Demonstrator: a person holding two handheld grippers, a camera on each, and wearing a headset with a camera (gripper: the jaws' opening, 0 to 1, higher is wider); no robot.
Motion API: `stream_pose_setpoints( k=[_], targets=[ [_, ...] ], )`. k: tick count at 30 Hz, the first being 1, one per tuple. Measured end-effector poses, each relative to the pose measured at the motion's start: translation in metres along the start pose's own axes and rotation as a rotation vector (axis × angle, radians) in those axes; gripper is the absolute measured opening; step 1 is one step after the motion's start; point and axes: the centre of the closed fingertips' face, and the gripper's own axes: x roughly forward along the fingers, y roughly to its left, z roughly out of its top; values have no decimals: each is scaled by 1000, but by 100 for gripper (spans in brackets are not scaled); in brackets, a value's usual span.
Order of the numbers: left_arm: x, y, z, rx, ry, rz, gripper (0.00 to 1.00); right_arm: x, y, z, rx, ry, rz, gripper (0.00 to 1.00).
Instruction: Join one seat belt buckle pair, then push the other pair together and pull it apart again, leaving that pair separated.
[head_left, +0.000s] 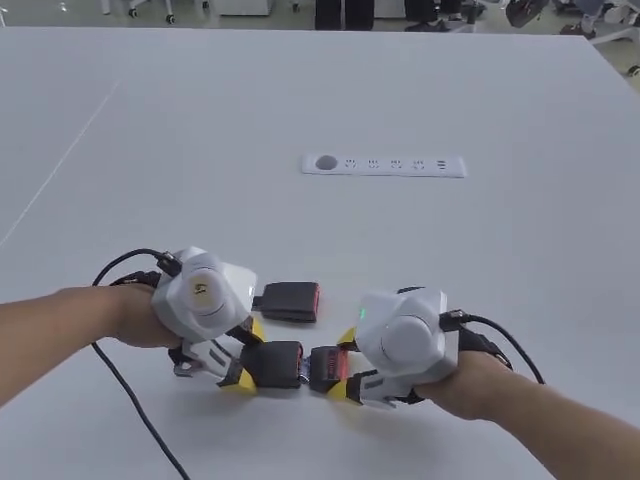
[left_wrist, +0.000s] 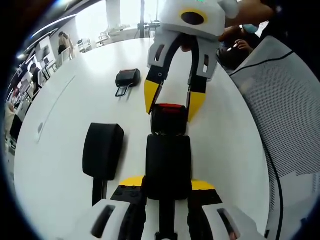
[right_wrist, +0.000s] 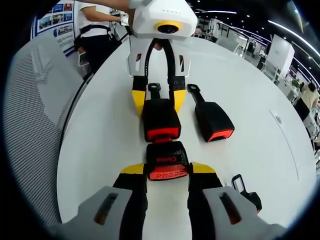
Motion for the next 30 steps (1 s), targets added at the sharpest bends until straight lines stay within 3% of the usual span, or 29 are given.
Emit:
stream_pose_setpoints(
  k=[16,30],
  targets=[
    [0,0,0,10,25,-3,31,2,4,-1,16,19,-13,28],
    [0,-1,-1,39,25,-11,31,1,0,0,-38,16,13,27]
  ],
)
